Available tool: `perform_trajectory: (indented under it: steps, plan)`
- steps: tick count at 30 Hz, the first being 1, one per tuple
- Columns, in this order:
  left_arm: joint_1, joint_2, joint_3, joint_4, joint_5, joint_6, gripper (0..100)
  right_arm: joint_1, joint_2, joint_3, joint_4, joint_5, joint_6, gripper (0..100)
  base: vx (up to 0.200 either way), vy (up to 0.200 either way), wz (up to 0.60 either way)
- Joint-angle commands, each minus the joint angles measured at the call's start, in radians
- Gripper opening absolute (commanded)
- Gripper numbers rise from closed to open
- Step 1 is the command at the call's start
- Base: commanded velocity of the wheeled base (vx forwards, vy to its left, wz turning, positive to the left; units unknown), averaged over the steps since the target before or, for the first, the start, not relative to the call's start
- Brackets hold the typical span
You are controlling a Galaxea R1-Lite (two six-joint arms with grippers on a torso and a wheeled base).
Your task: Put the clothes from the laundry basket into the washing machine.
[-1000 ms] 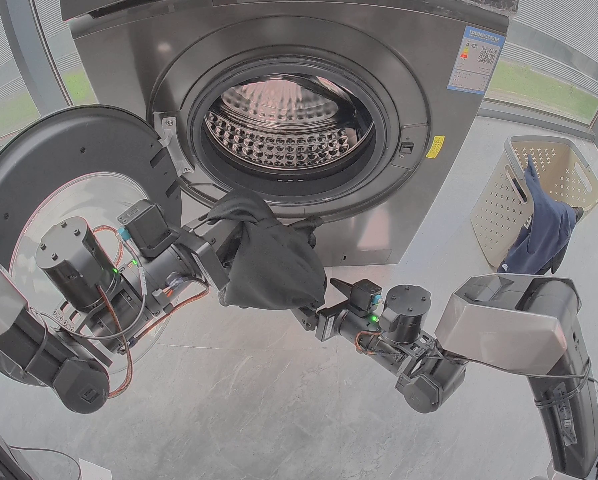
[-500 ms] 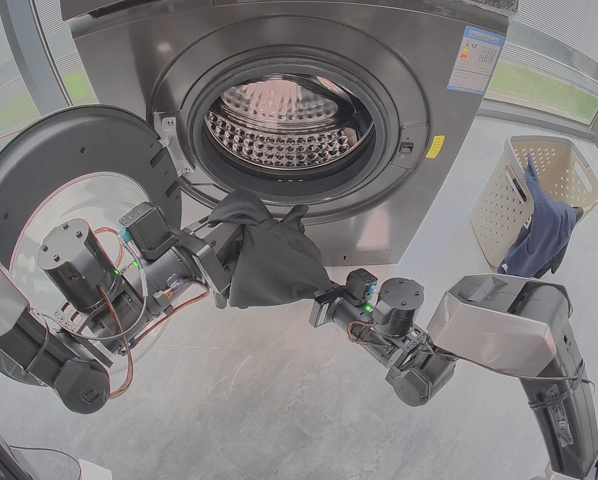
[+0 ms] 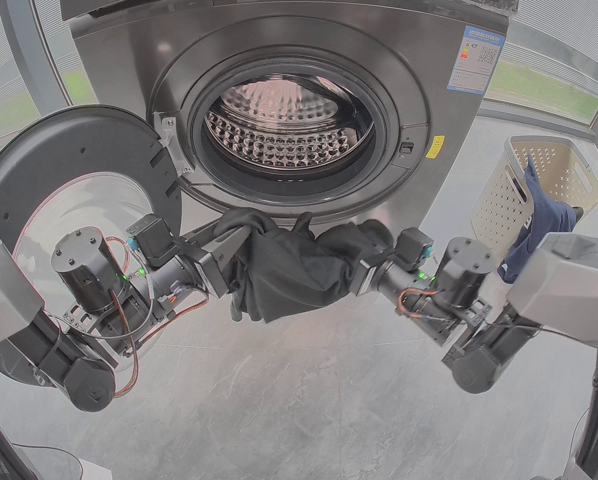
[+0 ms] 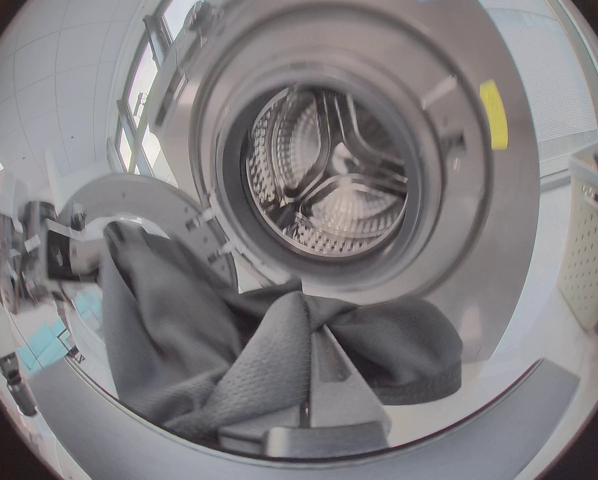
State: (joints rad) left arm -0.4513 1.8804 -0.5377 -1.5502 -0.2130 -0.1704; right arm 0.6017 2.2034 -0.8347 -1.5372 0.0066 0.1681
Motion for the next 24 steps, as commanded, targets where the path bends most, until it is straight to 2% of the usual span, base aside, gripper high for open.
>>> perform_trajectory:
  steps: [1,6,15,24]
  plan:
    - [0.016,0.069,0.021,0.002,0.003,-0.008,100,-0.019,-0.241,0.088,0.006,0.001,-0.007,0,0.0,0.0,0.0]
    - [0.026,0.121,0.031,0.001,0.02,0.002,100,0.024,-0.249,0.074,0.005,0.001,-0.005,0,0.0,0.0,0.0]
    - [0.009,0.128,0.053,-0.001,0.018,0.008,100,0.049,-0.241,0.026,0.006,0.001,-0.005,0,0.0,0.0,0.0]
    - [-0.009,0.143,0.041,-0.001,0.018,0.009,100,0.081,-0.272,0.054,0.003,0.013,-0.004,0,0.0,0.0,0.0]
